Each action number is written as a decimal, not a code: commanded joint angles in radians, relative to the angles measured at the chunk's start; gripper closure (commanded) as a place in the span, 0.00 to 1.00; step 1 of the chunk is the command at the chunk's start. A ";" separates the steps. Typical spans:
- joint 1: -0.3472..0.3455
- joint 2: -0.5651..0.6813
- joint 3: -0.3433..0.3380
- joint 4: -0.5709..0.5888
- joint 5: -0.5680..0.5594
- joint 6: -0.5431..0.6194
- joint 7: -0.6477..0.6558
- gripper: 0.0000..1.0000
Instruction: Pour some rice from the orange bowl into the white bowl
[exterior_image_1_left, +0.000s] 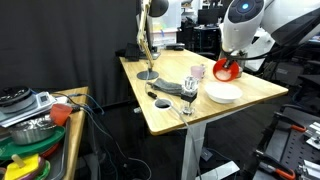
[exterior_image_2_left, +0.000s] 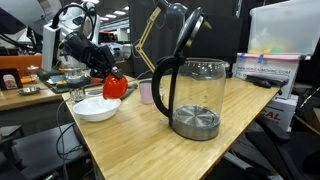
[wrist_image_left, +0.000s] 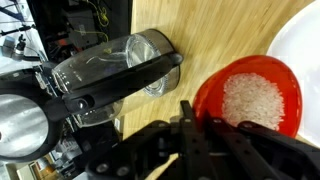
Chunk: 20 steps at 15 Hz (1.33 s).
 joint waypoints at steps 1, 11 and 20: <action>0.025 -0.016 -0.005 -0.007 -0.019 -0.034 0.022 0.98; 0.120 -0.084 0.048 -0.078 -0.051 -0.192 0.136 0.98; 0.194 -0.024 0.114 -0.082 -0.156 -0.380 0.307 0.98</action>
